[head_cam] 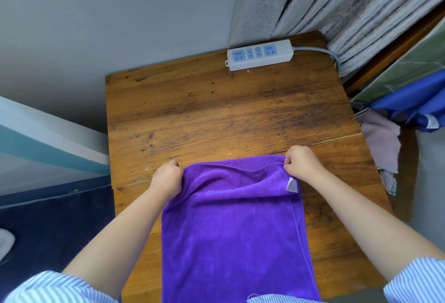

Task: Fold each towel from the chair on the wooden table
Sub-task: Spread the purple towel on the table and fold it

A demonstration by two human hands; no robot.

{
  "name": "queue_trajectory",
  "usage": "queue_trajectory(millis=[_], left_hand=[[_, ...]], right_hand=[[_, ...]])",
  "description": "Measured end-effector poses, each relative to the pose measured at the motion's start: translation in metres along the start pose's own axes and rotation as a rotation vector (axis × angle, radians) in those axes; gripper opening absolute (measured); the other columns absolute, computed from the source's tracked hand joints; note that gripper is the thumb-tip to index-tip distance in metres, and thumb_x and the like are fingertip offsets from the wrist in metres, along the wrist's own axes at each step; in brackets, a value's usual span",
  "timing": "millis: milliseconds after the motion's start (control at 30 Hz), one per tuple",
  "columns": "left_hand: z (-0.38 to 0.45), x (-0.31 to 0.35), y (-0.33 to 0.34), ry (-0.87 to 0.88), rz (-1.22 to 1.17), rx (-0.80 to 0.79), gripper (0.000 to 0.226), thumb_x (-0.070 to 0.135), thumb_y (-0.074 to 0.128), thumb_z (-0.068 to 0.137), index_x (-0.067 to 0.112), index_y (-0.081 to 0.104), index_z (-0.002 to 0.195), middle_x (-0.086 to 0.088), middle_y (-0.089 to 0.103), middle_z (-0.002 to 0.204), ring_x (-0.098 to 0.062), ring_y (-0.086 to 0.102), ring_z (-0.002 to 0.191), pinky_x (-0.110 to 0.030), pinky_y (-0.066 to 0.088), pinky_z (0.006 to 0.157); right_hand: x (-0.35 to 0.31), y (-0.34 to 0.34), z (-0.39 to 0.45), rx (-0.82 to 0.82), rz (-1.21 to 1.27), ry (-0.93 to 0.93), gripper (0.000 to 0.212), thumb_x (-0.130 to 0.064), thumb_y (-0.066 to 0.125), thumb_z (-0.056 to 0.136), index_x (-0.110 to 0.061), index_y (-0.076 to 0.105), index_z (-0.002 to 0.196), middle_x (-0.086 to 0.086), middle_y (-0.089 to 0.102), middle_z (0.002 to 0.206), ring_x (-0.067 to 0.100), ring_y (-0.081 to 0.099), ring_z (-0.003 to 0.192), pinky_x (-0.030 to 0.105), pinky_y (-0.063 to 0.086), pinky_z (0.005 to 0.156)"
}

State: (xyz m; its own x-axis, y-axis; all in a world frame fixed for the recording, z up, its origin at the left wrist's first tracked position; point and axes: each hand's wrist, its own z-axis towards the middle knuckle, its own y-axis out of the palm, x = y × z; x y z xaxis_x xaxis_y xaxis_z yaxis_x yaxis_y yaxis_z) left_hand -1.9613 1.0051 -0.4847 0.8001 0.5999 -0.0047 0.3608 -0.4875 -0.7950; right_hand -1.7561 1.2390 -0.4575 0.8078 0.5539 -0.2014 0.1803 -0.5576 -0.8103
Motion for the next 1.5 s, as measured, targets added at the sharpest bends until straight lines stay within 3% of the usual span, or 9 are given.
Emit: queue_trajectory(millis=[300,500,933,1033,1100,1133,1267,1367,1500], left_hand=[[-0.024,0.015,0.020,0.053,0.064,0.041,0.029,0.008,0.039,0.089,0.003,0.051,0.115,-0.011,0.043,0.132,-0.027,0.040,0.120,-0.034,0.038,0.095],[-0.024,0.021,0.022,0.062,0.129,0.045,0.028,0.004,0.038,0.088,0.003,0.052,0.112,-0.013,0.052,0.121,-0.027,0.046,0.115,-0.034,0.037,0.094],[-0.034,0.026,0.029,0.140,-0.034,0.033,0.031,0.009,0.041,0.088,0.003,0.053,0.116,-0.007,0.037,0.140,-0.025,0.037,0.124,-0.031,0.037,0.099],[-0.043,0.034,0.026,0.171,-0.037,0.157,0.021,0.000,0.066,0.069,-0.001,0.063,0.090,-0.020,0.062,0.107,-0.033,0.059,0.095,-0.035,0.050,0.077],[-0.047,0.034,0.022,0.203,-0.012,0.189,0.028,-0.007,0.080,0.042,0.000,0.062,0.063,-0.018,0.064,0.068,-0.034,0.063,0.059,-0.033,0.051,0.052],[-0.047,0.034,0.022,0.181,-0.042,0.156,0.026,-0.009,0.078,0.043,-0.001,0.062,0.062,-0.018,0.063,0.064,-0.035,0.062,0.057,-0.033,0.050,0.051],[-0.046,0.031,0.023,0.155,-0.144,0.133,0.013,-0.013,0.066,0.059,-0.009,0.060,0.070,-0.028,0.059,0.070,-0.043,0.060,0.063,-0.040,0.048,0.052],[-0.040,0.024,0.021,-0.022,-0.109,0.079,0.021,0.004,0.047,0.084,-0.003,0.055,0.102,-0.022,0.054,0.106,-0.040,0.057,0.096,-0.042,0.044,0.075],[-0.037,0.006,0.015,-0.195,-0.069,0.043,0.025,0.009,0.045,0.086,0.002,0.052,0.109,-0.018,0.057,0.114,-0.036,0.055,0.106,-0.039,0.043,0.084]], right_hand=[[0.003,0.002,-0.010,0.004,-0.003,-0.115,0.021,-0.020,0.058,0.087,-0.003,0.068,0.094,0.010,0.060,0.108,0.022,0.056,0.099,0.028,0.045,0.084],[0.009,0.008,-0.015,0.056,-0.029,-0.134,0.022,-0.015,0.055,0.088,-0.004,0.066,0.104,0.010,0.060,0.112,0.022,0.054,0.104,0.030,0.045,0.090],[0.015,0.015,-0.020,0.200,0.091,-0.108,0.021,-0.012,0.054,0.089,0.002,0.067,0.099,0.009,0.059,0.107,0.019,0.050,0.103,0.022,0.041,0.082],[0.016,0.017,-0.020,0.194,0.100,-0.106,0.021,-0.011,0.054,0.088,0.002,0.067,0.099,0.010,0.058,0.106,0.020,0.049,0.103,0.022,0.040,0.081],[0.015,0.020,-0.020,0.195,0.107,-0.108,0.021,-0.010,0.054,0.088,0.003,0.067,0.099,0.012,0.057,0.107,0.022,0.049,0.104,0.024,0.040,0.082],[0.015,0.021,-0.020,0.193,0.110,-0.103,0.020,-0.009,0.055,0.088,0.004,0.066,0.098,0.012,0.056,0.108,0.022,0.048,0.105,0.023,0.039,0.082],[0.012,0.027,-0.020,0.157,0.113,-0.088,0.022,-0.007,0.053,0.088,0.005,0.066,0.100,0.013,0.056,0.112,0.023,0.049,0.108,0.026,0.041,0.087],[0.011,0.027,-0.019,0.132,0.084,-0.075,0.023,-0.007,0.051,0.088,0.004,0.066,0.102,0.016,0.059,0.111,0.026,0.050,0.108,0.030,0.041,0.090],[0.010,0.024,-0.018,0.163,0.089,-0.042,0.022,-0.010,0.054,0.087,0.003,0.068,0.098,0.015,0.061,0.108,0.027,0.053,0.105,0.029,0.044,0.085]])
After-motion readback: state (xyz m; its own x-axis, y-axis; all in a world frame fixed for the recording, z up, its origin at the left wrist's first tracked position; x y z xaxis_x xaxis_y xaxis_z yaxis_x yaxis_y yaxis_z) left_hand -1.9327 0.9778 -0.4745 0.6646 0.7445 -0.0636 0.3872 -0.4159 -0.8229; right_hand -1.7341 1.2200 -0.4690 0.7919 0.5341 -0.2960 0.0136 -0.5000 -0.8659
